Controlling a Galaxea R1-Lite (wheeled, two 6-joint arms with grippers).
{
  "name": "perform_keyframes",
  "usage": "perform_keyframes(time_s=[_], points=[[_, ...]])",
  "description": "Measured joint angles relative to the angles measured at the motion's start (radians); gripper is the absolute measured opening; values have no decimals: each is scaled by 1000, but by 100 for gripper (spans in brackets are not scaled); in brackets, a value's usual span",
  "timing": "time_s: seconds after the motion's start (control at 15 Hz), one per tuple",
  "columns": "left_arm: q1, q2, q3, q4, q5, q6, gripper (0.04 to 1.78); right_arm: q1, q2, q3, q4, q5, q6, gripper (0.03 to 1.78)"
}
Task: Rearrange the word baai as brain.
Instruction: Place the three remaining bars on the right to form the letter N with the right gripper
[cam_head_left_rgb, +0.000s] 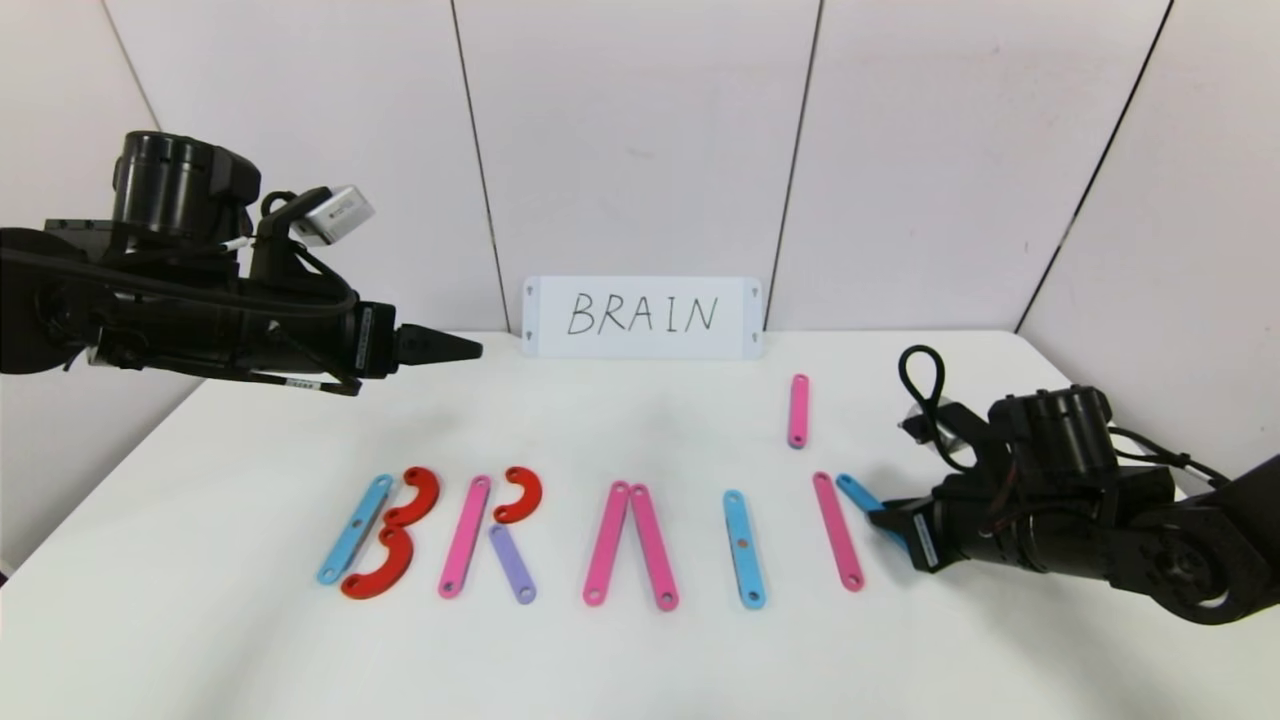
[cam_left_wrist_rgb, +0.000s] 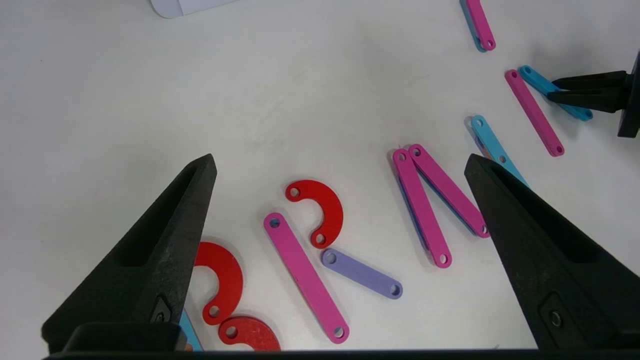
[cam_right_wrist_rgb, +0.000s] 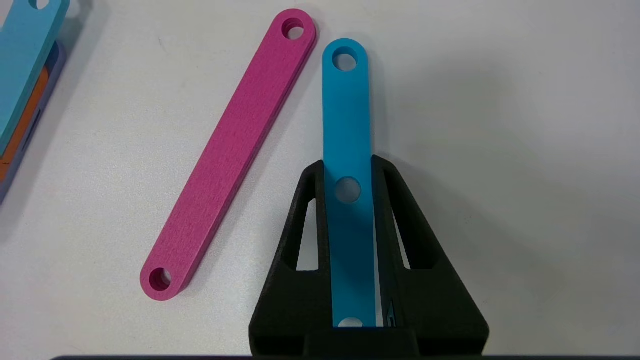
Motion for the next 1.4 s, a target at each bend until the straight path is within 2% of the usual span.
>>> perform_keyframes(time_s=[0.2,0.47,0.73,0.93,1.2,1.4], points=[[0,0,0,0,-1,0,174,-2,7,-5,-11,-1,0,28],[0,0,0,0,0,0,174,-1,43,4,-143,-4,6,28],[0,0,0,0,-2,0,174,0,56,13,-150,-5,7,34],[0,0,0,0,-1,0,174,0,53,23,-151,-8,7,61],[-1,0,0,0,-1,0,174,0,41,37,-150,-10,7,128],[-6,0,3,0,0,0,174,-1,26,39,-149,-13,8,162]])
